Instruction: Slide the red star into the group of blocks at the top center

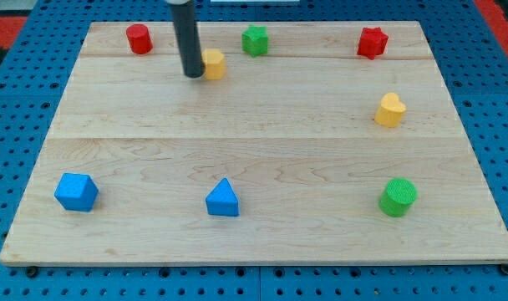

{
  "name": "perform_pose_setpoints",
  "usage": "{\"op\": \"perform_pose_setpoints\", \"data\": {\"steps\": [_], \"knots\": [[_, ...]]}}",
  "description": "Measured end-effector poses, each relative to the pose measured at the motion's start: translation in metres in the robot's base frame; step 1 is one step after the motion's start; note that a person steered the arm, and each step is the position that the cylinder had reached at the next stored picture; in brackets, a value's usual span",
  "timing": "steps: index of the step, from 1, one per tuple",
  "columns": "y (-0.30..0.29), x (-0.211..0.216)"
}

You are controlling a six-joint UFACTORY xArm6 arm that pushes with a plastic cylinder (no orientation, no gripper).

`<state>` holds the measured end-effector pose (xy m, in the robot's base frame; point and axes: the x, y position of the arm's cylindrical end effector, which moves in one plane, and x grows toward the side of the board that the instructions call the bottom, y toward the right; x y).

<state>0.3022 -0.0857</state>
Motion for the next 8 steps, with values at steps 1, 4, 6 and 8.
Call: {"op": "perform_pose_setpoints", "data": {"steps": [1,4,6,8], "knots": [[0.019,-0.019],[0.211,-0.004],[0.304,-0.059],[0.341,-0.098]]}}
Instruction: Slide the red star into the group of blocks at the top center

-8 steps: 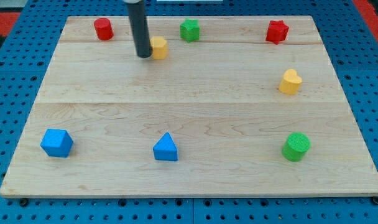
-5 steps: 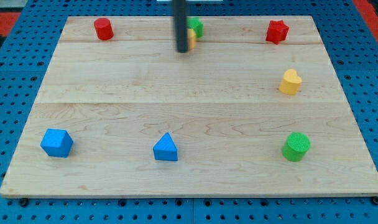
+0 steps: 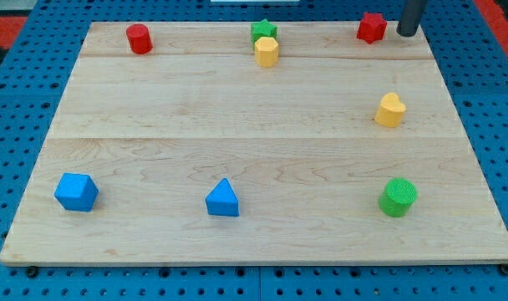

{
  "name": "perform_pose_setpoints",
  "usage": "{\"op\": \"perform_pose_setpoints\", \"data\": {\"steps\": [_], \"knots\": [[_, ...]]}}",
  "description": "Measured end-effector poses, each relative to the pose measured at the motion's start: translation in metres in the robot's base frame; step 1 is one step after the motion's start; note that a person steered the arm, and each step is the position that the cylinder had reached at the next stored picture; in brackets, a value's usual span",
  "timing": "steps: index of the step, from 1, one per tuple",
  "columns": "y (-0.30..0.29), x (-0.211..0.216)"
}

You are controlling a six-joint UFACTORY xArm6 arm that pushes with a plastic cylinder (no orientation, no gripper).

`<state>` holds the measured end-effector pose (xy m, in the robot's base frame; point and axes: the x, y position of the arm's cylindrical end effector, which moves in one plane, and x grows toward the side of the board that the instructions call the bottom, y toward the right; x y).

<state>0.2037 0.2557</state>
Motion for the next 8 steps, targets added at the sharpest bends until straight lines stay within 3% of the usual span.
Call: {"op": "perform_pose_setpoints", "data": {"steps": [2,4,6,8], "knots": [[-0.099,-0.004],[-0.072,0.019],[-0.157,0.020],[-0.095,0.044]]}}
